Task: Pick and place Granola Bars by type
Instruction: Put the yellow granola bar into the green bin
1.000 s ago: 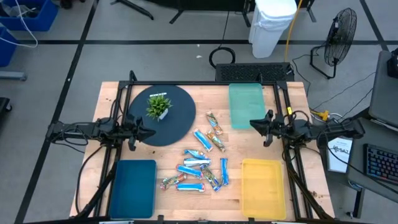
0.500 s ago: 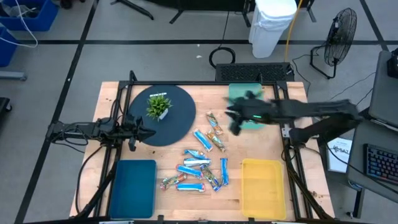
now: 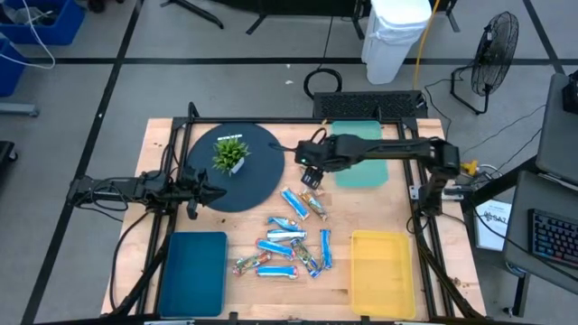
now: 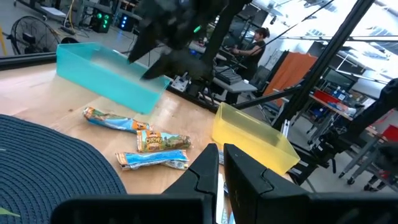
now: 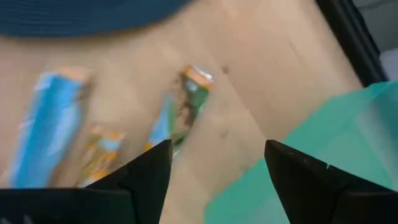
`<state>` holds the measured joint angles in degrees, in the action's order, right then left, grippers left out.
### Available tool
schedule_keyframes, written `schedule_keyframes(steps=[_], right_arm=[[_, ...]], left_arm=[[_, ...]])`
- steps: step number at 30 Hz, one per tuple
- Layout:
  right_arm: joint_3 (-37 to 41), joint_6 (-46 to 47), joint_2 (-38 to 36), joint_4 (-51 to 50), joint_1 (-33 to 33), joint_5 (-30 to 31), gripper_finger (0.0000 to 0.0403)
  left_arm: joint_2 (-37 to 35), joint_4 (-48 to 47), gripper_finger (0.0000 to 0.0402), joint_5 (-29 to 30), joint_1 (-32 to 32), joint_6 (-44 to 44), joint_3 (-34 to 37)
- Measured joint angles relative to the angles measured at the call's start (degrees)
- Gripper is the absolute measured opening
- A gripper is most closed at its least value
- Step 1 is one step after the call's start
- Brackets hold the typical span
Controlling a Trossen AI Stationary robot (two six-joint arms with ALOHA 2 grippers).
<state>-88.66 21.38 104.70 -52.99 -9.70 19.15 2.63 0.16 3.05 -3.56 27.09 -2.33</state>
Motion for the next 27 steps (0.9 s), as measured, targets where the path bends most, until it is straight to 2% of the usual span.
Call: schedule_keyframes(steps=[4,9,12,19,27], right_arm=[[5.7,0.6,1.7,10.6,-0.7,-0.1,0.0244],[13.7,2.7,2.1,25.3,-1.1,-6.1,0.0239],[16.7,4.1,2.1,30.8,-1.1,-7.1,0.0238],[21.4,6.4,2.1,34.5,-1.1,-5.7,0.0238],[22.8,7.9,2.1,34.8,-1.1,-5.7,0.0237]], left_arm=[[0.0,0.0,0.0031,0.0,0.0,0.2,0.0],[0.0,0.0,0.0031,0.0,0.0,0.3,0.0],[0.0,0.0,0.0031,0.0,0.0,0.0,0.0],[0.0,0.0,0.0031,0.0,0.0,0.2,0.0],[0.0,0.0,0.0031,0.0,0.0,0.2,0.0]])
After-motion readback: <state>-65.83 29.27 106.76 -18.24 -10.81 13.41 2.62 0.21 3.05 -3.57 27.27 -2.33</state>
